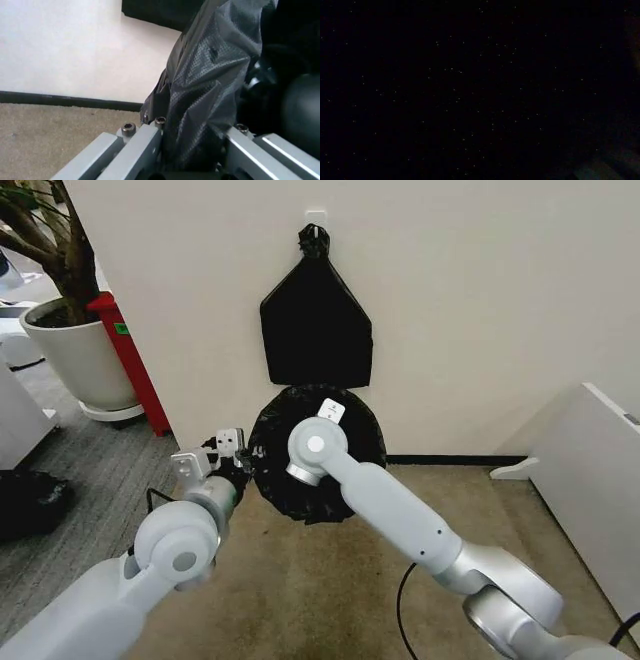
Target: Place the garbage bag over the trash bin.
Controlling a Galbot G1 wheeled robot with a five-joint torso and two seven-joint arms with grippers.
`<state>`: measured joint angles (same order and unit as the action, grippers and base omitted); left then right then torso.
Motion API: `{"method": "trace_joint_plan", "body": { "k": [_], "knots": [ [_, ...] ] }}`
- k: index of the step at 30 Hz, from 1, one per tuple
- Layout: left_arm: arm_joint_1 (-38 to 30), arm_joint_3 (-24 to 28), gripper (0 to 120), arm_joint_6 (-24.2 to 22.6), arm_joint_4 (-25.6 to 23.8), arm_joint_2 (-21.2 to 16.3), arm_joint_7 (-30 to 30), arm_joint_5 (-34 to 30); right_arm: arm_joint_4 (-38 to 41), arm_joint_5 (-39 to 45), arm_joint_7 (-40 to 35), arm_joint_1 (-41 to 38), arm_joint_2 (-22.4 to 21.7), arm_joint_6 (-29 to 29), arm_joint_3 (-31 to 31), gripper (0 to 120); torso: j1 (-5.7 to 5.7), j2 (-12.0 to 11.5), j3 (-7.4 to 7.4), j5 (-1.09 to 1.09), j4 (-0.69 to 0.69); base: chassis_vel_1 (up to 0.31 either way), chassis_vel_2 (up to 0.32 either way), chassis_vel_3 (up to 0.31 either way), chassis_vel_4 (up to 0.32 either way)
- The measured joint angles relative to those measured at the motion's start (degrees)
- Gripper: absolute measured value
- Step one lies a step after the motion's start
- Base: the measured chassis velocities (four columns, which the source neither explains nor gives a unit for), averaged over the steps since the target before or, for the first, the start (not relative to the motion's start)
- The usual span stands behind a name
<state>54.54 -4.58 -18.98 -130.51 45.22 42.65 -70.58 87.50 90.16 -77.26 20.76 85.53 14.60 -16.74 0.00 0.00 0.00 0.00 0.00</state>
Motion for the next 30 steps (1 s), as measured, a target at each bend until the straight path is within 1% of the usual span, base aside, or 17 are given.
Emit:
{"method": "trace_joint_plan", "body": {
  "k": [5,9,13,18,25,28,30],
  "knots": [
    [0.50,-0.16,1,0.04,-0.35,-0.05,-0.18,0.44,-0.42,-0.43,0.35,0.64,-0.26,0.01,0.17,0,0.00,0.00,0.00,0.00,-0.01,0.000,0.000,0.000,0.000],
    [0.74,-0.19,1,0.15,0.37,0.17,-0.26,1.29,3.90,1.26,-1.00,1.02,-1.72,-0.93,-0.98,0,0.00,0.00,0.00,0.00,0.00,0.000,0.000,0.000,0.000],
    [0.73,-0.17,1,0.18,0.51,0.35,-0.26,1.42,5.21,2.23,-1.32,0.64,-2.18,-1.15,-1.73,0,0.00,0.00,0.00,0.00,-0.01,0.000,0.000,0.000,0.000],
    [0.74,-0.13,1,0.24,-0.14,0.23,-0.26,1.34,2.84,1.52,-0.65,0.46,-1.22,-0.81,-1.17,0,0.00,0.00,0.00,0.00,0.00,0.000,0.000,0.000,0.000],
    [1.92,-0.77,1,0.50,-1.88,-0.68,-0.63,1.27,-2.64,-0.92,1.77,0.75,0.73,-0.14,0.91,0,0.00,-0.01,0.00,0.01,0.00,0.000,0.000,0.000,0.000],
    [2.57,-0.79,1,0.53,-2.22,-0.68,-0.70,1.42,-3.38,-1.71,2.10,1.07,0.99,-0.08,1.18,0,0.00,-0.01,0.00,0.00,-0.01,0.000,0.000,0.000,0.000],
    [2.72,-0.79,1,0.55,-2.17,-0.63,-0.78,1.53,-2.20,-1.64,1.80,1.22,0.64,-0.20,0.98,0,0.00,-0.02,0.00,0.00,-0.01,0.000,0.000,0.000,0.000]
  ]
}}
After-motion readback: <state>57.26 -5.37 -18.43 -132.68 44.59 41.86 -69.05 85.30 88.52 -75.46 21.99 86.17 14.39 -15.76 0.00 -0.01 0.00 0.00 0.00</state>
